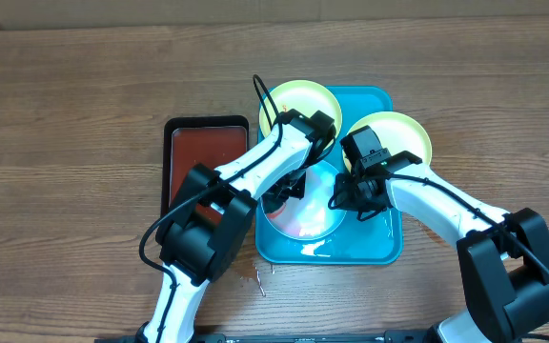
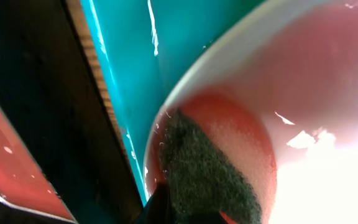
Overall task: Clean dirty plates on tray and stack at the side
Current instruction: 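Scrub the white plate with the sponge while the right gripper holds it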
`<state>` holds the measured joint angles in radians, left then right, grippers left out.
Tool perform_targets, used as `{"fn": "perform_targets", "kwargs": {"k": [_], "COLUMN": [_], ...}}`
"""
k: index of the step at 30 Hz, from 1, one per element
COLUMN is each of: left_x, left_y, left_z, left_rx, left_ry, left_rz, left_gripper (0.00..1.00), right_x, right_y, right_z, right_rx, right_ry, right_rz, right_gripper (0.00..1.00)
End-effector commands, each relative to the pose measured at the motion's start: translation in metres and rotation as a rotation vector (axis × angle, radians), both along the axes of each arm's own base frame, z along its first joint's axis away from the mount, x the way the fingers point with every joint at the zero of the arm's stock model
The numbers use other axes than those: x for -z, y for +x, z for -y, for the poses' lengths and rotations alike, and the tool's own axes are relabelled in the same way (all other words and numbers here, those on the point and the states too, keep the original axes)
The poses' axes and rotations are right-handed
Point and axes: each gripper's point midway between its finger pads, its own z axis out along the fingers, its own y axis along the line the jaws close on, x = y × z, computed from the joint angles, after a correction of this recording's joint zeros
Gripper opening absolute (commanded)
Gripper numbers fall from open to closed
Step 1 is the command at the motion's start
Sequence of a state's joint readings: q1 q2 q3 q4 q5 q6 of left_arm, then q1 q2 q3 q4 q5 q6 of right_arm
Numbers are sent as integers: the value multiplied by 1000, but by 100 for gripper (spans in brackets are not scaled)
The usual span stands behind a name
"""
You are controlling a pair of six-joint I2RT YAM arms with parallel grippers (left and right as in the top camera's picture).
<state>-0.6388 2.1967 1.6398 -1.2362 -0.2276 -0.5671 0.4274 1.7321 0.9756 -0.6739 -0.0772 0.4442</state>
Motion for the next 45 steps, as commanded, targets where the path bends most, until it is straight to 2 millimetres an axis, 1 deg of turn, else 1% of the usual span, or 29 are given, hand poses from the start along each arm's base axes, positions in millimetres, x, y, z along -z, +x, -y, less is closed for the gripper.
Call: {"fn": "perform_targets", "kwargs": {"k": [1, 4, 6, 8, 11, 12, 14, 19, 22, 23, 27, 30, 33, 35, 38, 40, 41, 43, 45], "left_x": [3, 9, 7, 3, -4, -6, -6, -4, 0, 2, 8, 5, -4, -6, -7, -3, 1, 6, 6], "left_y": [16, 7, -1, -9, -20, -23, -26, -29, -27, -25, -14, -6, 4, 6, 9, 13, 16, 21, 26], "left_z": [-3, 38, 66, 88, 113, 118, 122, 120, 109, 101, 55, 20, -16, -22, -22, -11, -1, 29, 60], "left_rx": [17, 75, 95, 122, 173, 190, 202, 204, 172, 152, 35, -20, -87, -108, -129, -140, -131, -77, -24], "left_ry": [-40, -271, -425, -546, -676, -697, -696, -668, -599, -553, -288, -111, 69, 90, 61, -12, -71, -241, -405], "left_rz": [12, -74, -130, -175, -221, -229, -234, -231, -221, -207, -119, -51, 38, 49, 50, 48, 37, 8, -10], "left_gripper": [4, 4, 4, 4, 4, 4, 4, 4, 4, 4, 4, 4, 4, 4, 4, 4, 4, 4, 4], "right_x": [8, 8, 8, 8, 8, 8, 9, 9, 9, 9, 9, 9, 9, 9, 9, 9, 9, 9, 9], "right_y": [1, 1, 1, 1, 0, 0, 0, -2, -3, -3, -3, -3, -3, -3, -3, -3, -3, -3, -3], "right_z": [25, 25, 25, 25, 25, 25, 25, 26, 26, 26, 26, 26, 26, 26, 26, 26, 26, 26, 26], "right_rx": [33, 33, 33, 33, 33, 33, 33, 32, 32, 33, 32, 32, 32, 32, 32, 32, 32, 32, 32], "right_ry": [-108, -108, -108, -109, -110, -109, -110, -114, -115, -116, -115, -115, -115, -115, -115, -115, -115, -115, -116], "right_rz": [5, 5, 4, 2, 1, 1, -1, -9, -12, -12, -12, -12, -12, -12, -12, -12, -12, -12, -12], "right_gripper": [4, 4, 4, 4, 4, 4, 4, 4, 4, 4, 4, 4, 4, 4, 4, 4, 4, 4, 4]}}
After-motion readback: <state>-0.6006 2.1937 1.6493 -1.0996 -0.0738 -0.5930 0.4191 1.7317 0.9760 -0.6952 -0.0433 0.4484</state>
